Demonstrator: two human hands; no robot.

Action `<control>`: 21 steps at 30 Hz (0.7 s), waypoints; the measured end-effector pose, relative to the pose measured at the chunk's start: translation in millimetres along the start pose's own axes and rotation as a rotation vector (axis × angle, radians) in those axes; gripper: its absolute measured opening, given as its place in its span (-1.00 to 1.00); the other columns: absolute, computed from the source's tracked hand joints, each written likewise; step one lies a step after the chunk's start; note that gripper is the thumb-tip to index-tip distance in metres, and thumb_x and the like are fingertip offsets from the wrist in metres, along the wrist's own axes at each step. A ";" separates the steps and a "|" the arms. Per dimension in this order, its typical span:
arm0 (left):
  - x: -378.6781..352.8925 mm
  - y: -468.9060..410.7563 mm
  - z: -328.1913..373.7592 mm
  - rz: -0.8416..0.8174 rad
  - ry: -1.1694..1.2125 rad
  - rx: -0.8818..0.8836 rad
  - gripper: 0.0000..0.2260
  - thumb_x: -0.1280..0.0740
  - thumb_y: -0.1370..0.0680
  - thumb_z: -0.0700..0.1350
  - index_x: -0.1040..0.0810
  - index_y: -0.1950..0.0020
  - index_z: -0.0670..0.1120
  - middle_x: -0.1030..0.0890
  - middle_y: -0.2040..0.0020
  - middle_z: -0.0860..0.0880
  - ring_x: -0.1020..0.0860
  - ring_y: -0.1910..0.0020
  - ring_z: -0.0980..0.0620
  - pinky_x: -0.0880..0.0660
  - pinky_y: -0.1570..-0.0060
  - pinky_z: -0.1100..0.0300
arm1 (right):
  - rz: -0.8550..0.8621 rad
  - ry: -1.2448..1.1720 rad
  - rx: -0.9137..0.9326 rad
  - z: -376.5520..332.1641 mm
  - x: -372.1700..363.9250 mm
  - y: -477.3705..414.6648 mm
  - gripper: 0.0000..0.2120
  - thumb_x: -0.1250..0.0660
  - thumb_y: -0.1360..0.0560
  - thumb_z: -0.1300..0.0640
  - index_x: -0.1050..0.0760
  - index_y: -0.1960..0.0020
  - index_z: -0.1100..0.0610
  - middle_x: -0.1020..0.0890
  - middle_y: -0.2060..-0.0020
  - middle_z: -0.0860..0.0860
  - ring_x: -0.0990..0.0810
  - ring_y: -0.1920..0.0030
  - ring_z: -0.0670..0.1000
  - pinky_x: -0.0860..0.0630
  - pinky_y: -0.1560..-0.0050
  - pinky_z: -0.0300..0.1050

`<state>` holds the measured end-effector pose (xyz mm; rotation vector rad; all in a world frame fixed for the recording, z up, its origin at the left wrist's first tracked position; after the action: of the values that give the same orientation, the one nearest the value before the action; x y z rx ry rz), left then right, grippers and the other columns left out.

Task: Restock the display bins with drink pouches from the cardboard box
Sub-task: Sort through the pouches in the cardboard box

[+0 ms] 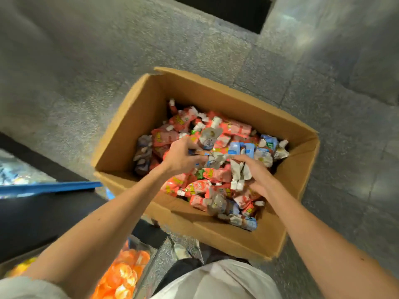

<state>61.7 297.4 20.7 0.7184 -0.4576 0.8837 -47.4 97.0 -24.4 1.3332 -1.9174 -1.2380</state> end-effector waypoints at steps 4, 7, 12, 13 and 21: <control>54.1 78.8 -39.2 0.207 0.452 0.206 -0.90 -0.55 -0.44 -0.11 -0.66 0.23 -0.04 -0.56 0.18 0.01 -0.53 0.22 0.09 -0.43 0.22 0.19 | -0.322 -0.058 0.085 -17.3 -77.3 50.6 -0.81 -0.42 -0.38 0.11 -0.61 0.02 0.13 -0.59 0.32 0.00 -0.56 0.35 -0.02 -0.50 0.32 -0.14; 94.2 155.4 -50.3 0.333 0.727 0.205 -0.90 -0.49 -0.48 -0.20 -0.66 0.22 -0.05 -0.62 0.28 0.08 -0.56 0.25 0.15 -0.48 0.17 0.21 | -0.529 -0.121 0.130 -15.8 -145.3 98.3 -0.85 -0.32 -0.37 0.13 -0.64 0.14 0.14 -0.62 0.36 0.01 -0.59 0.42 -0.05 -0.56 0.36 -0.20; 146.7 312.0 -56.7 0.461 1.159 0.102 -0.79 -0.37 -0.41 -0.12 -0.63 0.06 -0.24 -0.70 0.21 -0.06 -0.66 0.25 0.07 -0.58 0.21 0.25 | -0.835 -0.056 0.156 24.9 -262.1 195.5 -0.82 -0.49 -0.28 0.06 -0.68 0.17 0.13 -0.65 0.26 0.01 -0.61 0.27 -0.03 -0.54 0.20 -0.12; 154.8 344.8 -57.2 0.489 1.206 0.064 -0.78 -0.35 -0.42 -0.13 -0.63 0.06 -0.26 -0.71 0.20 -0.08 -0.67 0.26 0.06 -0.59 0.23 0.25 | -0.919 -0.030 0.153 37.3 -285.2 216.5 -0.72 -0.58 -0.21 0.04 -0.67 0.14 0.13 -0.65 0.22 0.02 -0.59 0.21 -0.02 -0.52 0.15 -0.10; 193.1 572.9 -78.8 0.805 1.415 -0.074 -0.81 -0.50 -0.36 -0.11 -0.73 0.14 -0.21 -0.72 0.12 -0.13 -0.71 0.18 0.02 -0.62 0.20 0.22 | -1.295 0.214 0.146 153.6 -434.1 366.1 -0.58 -0.57 -0.24 -0.18 -0.67 0.00 0.01 -0.67 0.04 -0.01 -0.57 0.03 -0.02 -0.32 -0.03 -0.12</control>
<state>-295.1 703.5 302.6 -0.3184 0.5525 1.8489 -164.6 593.8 268.0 2.8094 -0.8633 -1.3249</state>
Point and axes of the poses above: each hand's wrist, its own y-axis away from the middle knuckle, its own x-axis out of the back of the hand, z = x × y, the point moved 5 cm from there along -y, towards the middle knuckle
